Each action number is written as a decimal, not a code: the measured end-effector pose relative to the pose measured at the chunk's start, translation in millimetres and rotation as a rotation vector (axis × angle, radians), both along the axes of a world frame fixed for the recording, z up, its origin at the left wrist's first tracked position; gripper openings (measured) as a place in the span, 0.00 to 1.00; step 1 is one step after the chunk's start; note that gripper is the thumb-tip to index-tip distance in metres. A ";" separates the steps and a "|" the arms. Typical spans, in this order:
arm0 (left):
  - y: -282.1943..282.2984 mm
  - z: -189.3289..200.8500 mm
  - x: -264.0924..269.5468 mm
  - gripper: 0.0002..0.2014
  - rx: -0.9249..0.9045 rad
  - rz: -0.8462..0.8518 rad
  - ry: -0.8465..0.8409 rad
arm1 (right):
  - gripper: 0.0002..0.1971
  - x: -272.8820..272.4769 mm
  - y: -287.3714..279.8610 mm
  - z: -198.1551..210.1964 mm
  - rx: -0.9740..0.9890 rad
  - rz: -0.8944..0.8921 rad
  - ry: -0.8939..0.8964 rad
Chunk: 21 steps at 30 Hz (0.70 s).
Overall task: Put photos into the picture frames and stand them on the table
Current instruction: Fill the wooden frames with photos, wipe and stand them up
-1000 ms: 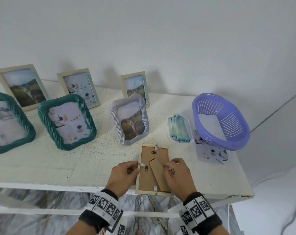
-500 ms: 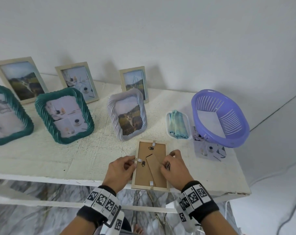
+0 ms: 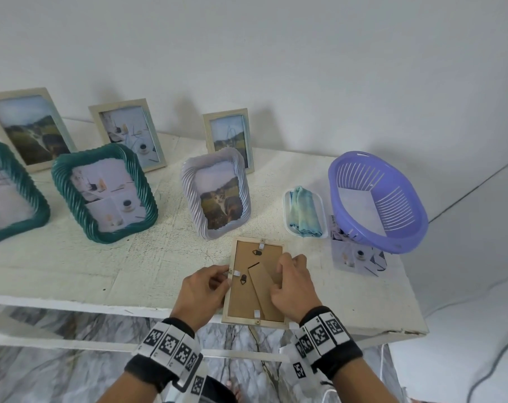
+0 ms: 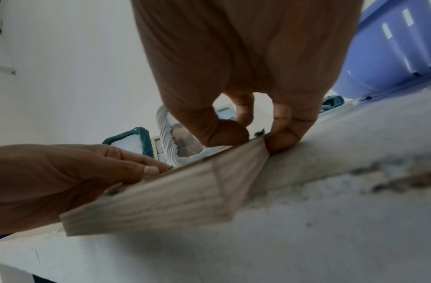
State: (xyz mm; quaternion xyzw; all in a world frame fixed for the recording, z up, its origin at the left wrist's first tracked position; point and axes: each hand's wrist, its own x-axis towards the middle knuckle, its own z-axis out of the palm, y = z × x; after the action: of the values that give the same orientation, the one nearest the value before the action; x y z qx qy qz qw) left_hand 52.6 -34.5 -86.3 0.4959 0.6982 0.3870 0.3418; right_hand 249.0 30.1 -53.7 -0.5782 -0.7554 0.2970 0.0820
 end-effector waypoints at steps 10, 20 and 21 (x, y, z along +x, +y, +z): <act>3.6 9.3 9.7 0.10 0.006 0.007 0.139 | 0.17 23.8 -0.7 7.7 -0.065 0.113 0.151; 21.1 7.3 22.2 0.13 -0.018 0.034 0.399 | 0.22 21.4 -2.9 5.5 -0.025 0.135 0.128; 22.7 7.1 22.9 0.13 -0.028 0.040 0.406 | 0.22 20.9 -2.1 6.2 -0.024 0.138 0.119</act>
State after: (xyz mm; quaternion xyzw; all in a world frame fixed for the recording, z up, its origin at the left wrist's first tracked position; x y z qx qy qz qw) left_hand 75.5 -11.8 -79.2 0.5450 0.7678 0.2760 0.1932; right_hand 269.9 28.0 -47.5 -0.5071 -0.7836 0.3449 0.0993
